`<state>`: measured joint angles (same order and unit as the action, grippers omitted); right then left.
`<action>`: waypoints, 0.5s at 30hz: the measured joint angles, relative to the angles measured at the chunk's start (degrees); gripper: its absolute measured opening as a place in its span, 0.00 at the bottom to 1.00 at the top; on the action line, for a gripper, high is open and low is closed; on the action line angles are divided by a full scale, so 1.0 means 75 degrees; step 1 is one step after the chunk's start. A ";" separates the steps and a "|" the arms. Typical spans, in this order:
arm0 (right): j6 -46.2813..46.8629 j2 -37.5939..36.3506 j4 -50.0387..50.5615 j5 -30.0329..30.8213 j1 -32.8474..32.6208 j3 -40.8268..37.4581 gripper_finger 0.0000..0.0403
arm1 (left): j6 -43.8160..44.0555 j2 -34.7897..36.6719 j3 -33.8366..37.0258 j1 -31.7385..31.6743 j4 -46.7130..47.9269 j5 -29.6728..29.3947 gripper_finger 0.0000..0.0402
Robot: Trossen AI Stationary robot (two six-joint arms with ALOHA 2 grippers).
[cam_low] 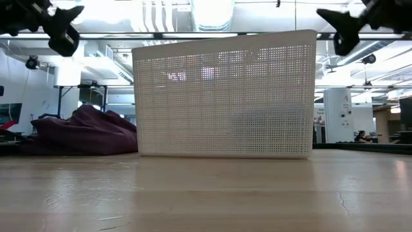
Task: Pick & place medical supplies in basket/bin
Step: Return to Home Position
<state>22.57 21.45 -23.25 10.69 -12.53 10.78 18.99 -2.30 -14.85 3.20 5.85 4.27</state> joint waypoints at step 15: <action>-0.1120 -0.2797 0.1144 -0.0900 0.0006 -0.1342 0.62 | -0.0457 0.0246 0.0015 -0.0003 0.0360 -0.1224 0.37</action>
<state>14.17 0.47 -14.67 3.94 -12.49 0.71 15.56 -0.45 -14.74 3.18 8.55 -4.91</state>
